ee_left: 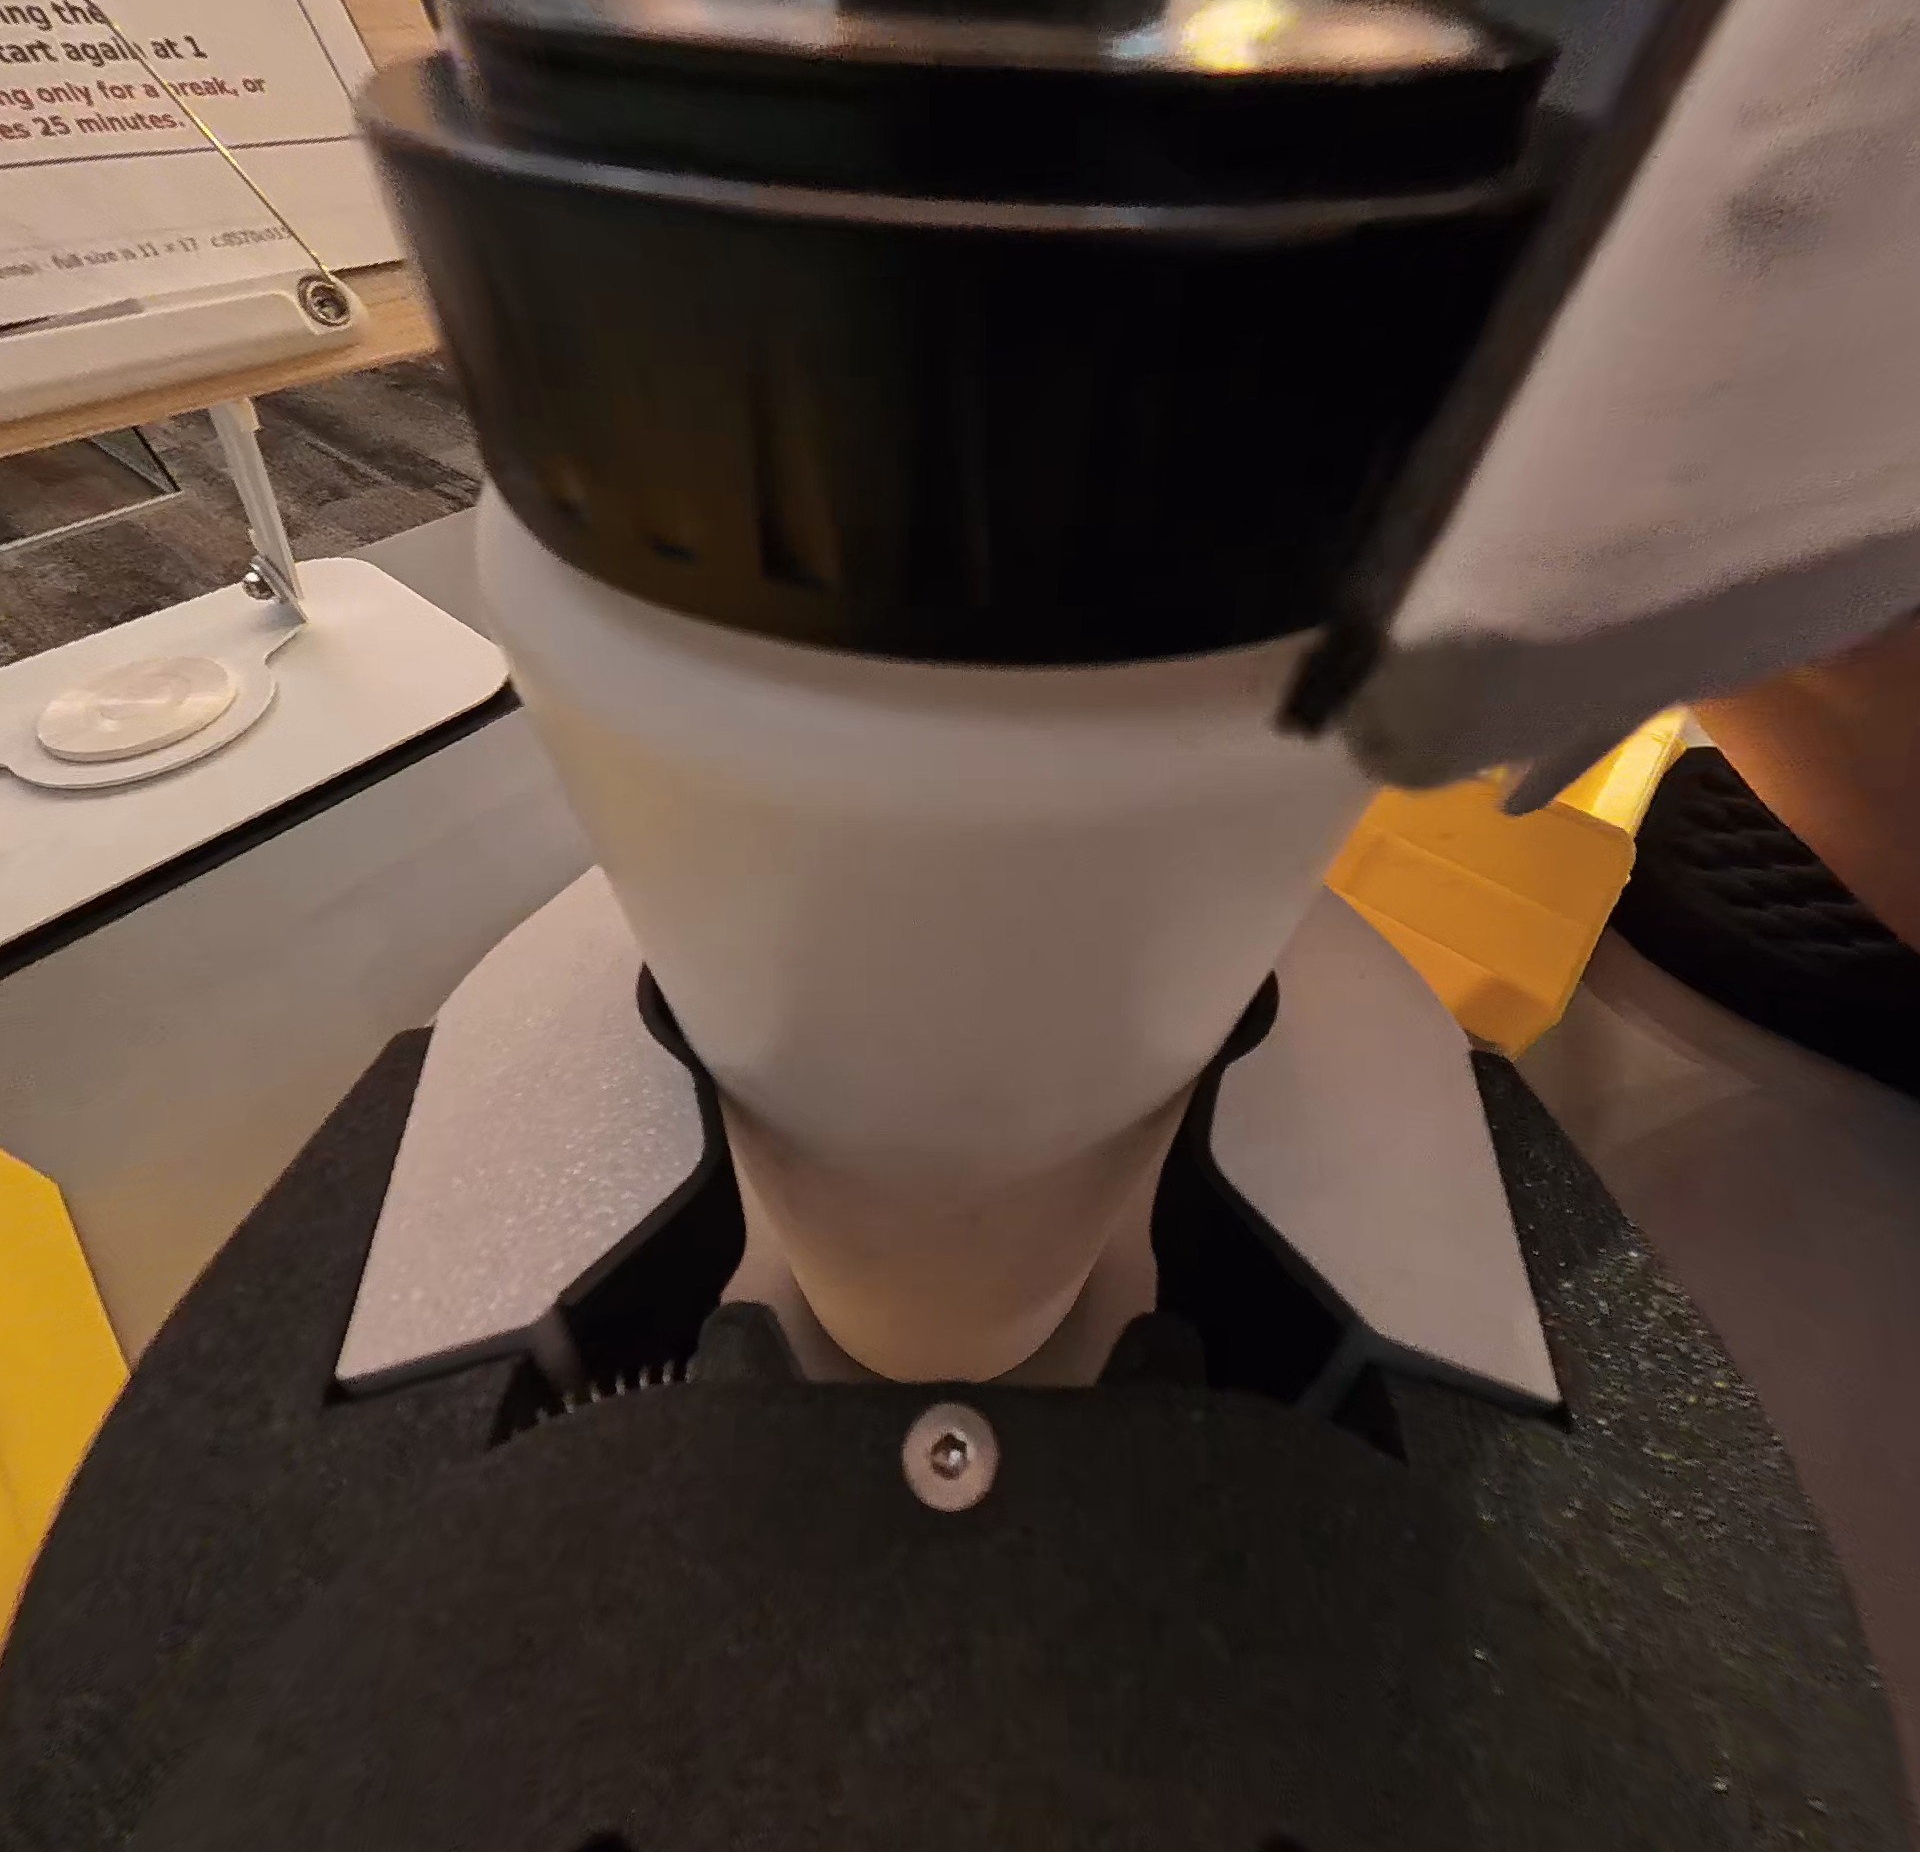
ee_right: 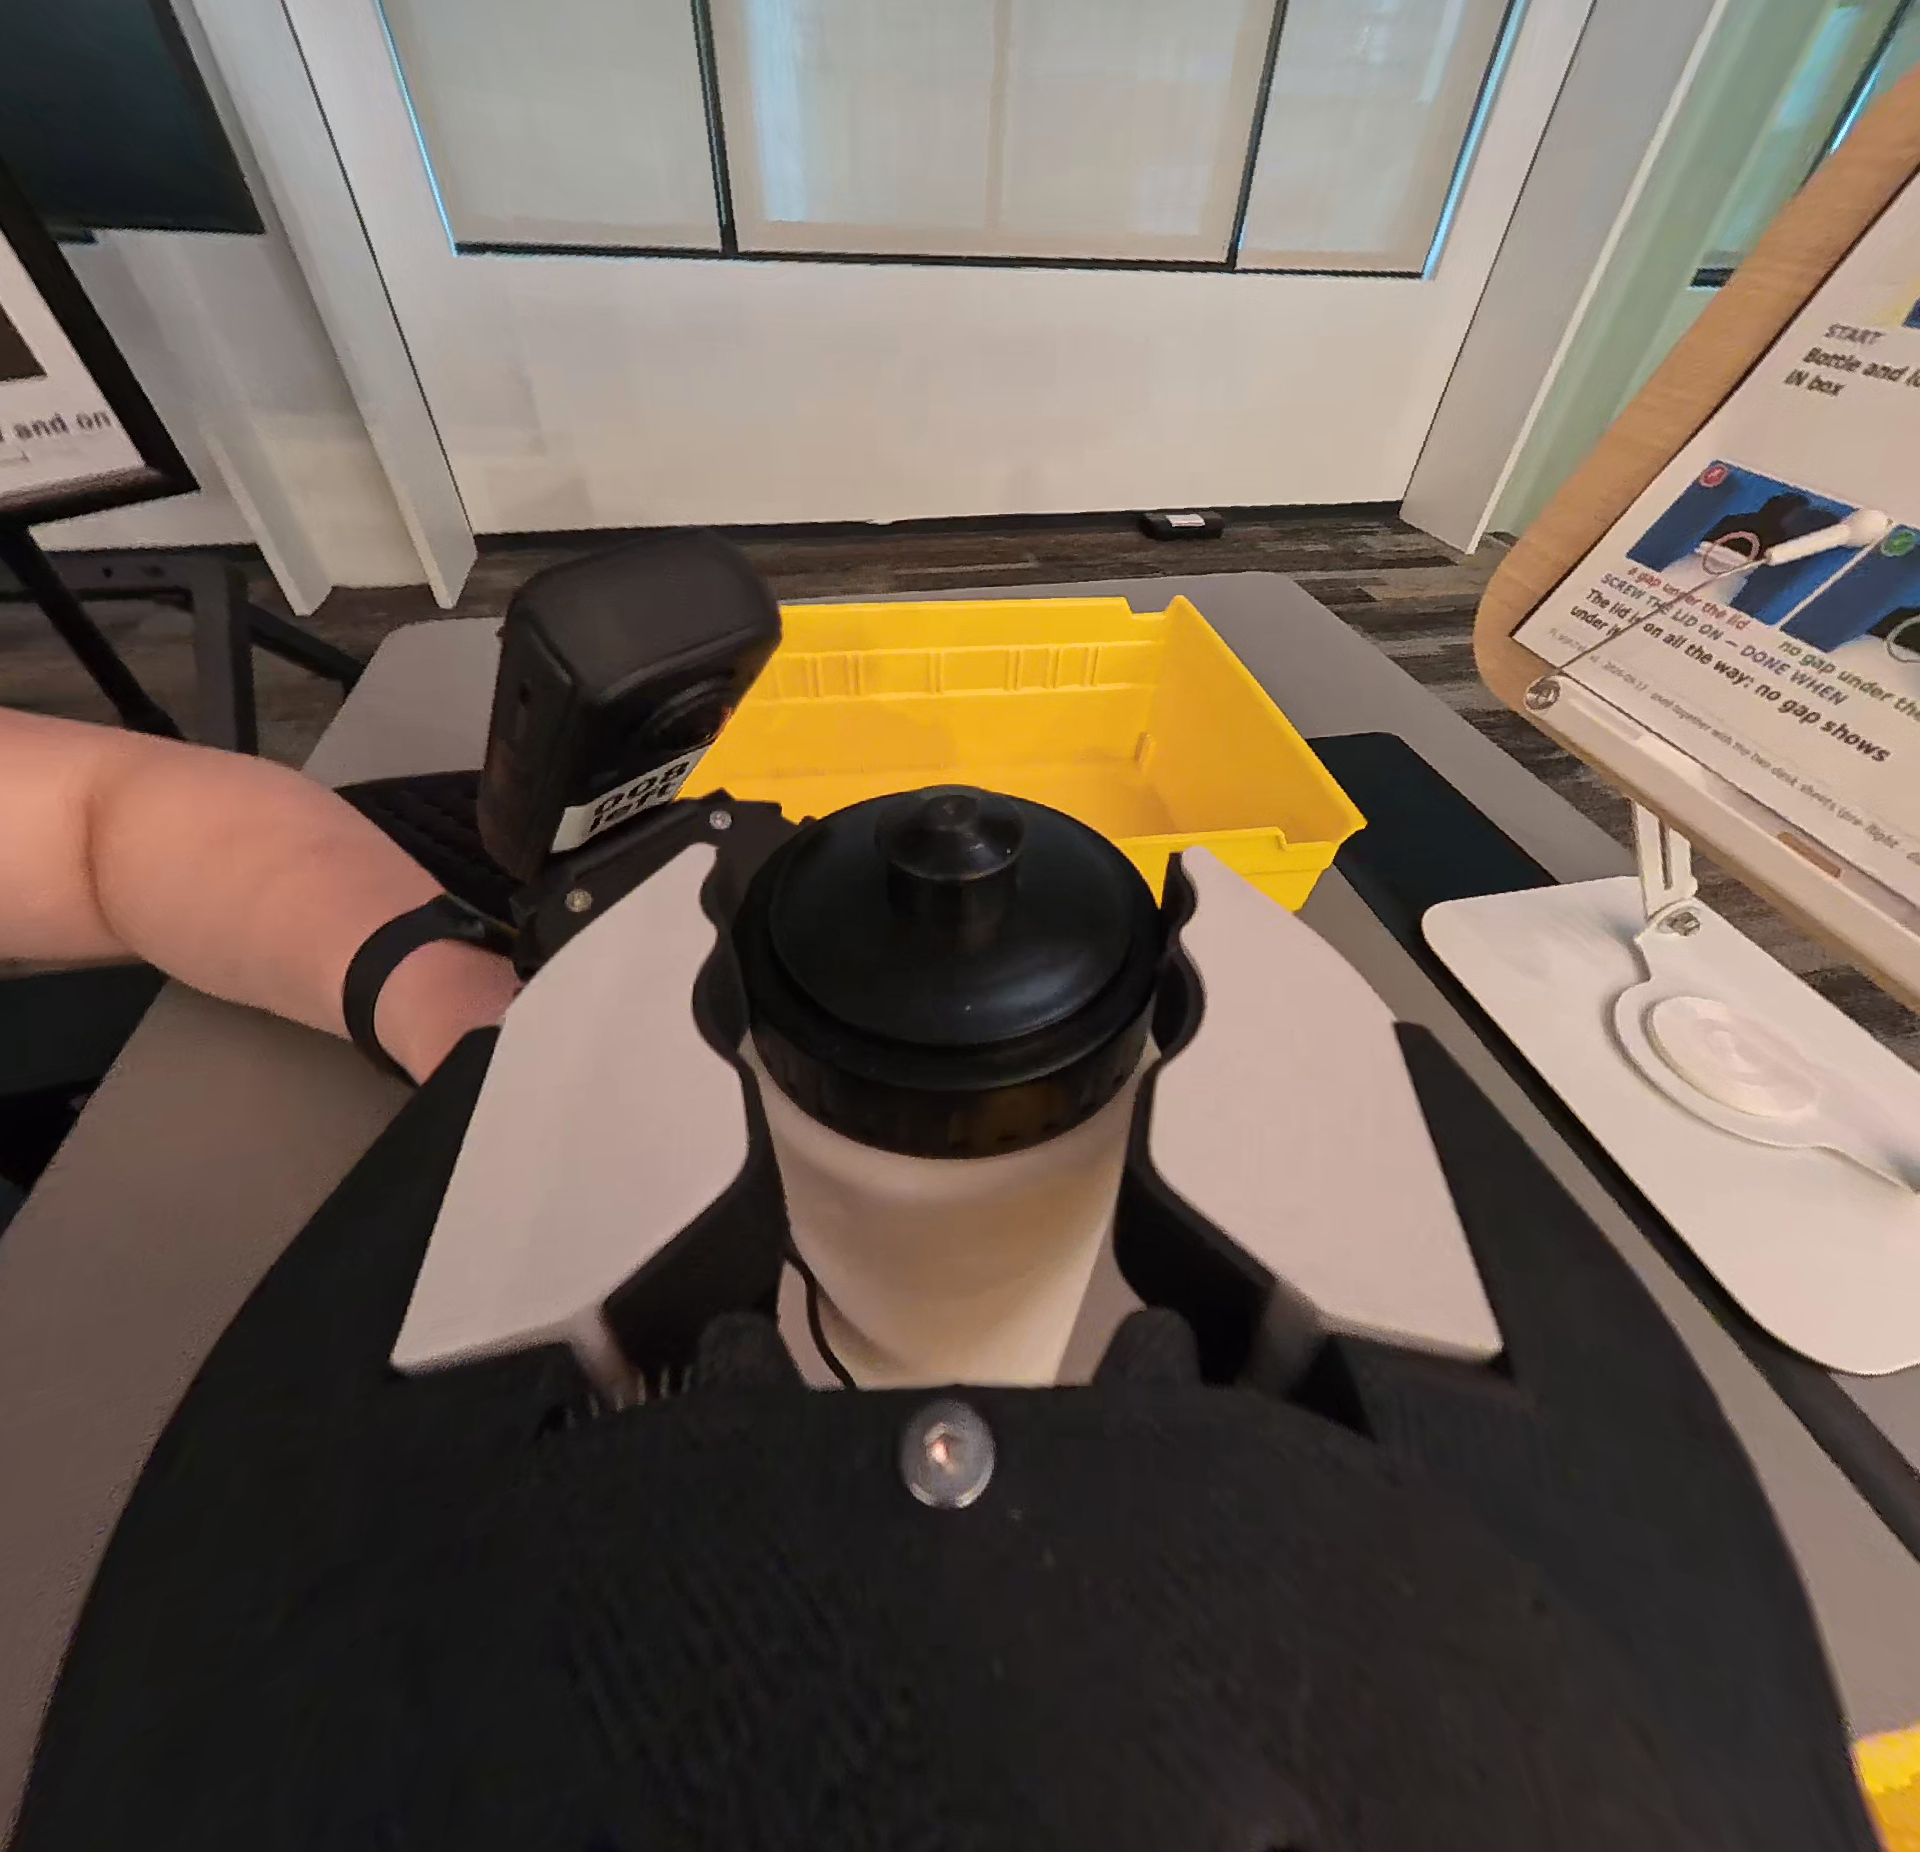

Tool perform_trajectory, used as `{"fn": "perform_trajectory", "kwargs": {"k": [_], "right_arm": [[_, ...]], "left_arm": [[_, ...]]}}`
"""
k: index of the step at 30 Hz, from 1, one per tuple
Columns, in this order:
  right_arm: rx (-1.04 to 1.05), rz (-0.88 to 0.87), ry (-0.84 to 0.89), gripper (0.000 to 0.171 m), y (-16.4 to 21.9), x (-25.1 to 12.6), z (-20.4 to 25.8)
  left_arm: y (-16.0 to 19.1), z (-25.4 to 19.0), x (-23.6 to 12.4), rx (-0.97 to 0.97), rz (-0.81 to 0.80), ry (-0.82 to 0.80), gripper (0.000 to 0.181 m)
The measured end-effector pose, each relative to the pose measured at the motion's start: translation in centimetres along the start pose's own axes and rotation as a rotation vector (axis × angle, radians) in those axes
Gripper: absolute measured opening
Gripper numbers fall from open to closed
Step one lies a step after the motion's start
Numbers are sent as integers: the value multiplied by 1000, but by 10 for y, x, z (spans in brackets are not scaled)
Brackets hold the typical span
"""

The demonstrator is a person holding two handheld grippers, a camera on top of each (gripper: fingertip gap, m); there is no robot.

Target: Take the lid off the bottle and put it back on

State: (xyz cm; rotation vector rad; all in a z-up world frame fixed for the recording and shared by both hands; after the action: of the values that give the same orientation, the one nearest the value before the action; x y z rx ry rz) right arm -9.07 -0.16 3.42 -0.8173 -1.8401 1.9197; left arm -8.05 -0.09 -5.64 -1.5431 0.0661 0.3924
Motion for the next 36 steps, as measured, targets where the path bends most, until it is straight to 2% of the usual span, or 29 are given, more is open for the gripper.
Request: {"fn": "perform_trajectory", "kwargs": {"k": [22, 36], "right_arm": [[17, -2, 141, 79, 1, 3, -8], [16, -2, 140, 79, 2, 1, -11]], "left_arm": [[1, 4, 3, -35, 65, 1, 97], [1, 5, 5, -19, 83, -10, 98]]}}
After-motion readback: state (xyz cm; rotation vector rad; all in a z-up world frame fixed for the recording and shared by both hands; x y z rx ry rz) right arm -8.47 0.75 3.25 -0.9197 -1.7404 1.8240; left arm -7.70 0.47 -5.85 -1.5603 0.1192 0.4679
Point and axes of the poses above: each gripper's, where its closed fingertips meet, x out along the fingers, y out of its underside, z = x × y across the jaws, the point moved 3 cm from there along -x, back along the fingers, and after that the axes turned 10 degrees about -y, right-handed, at the moved point
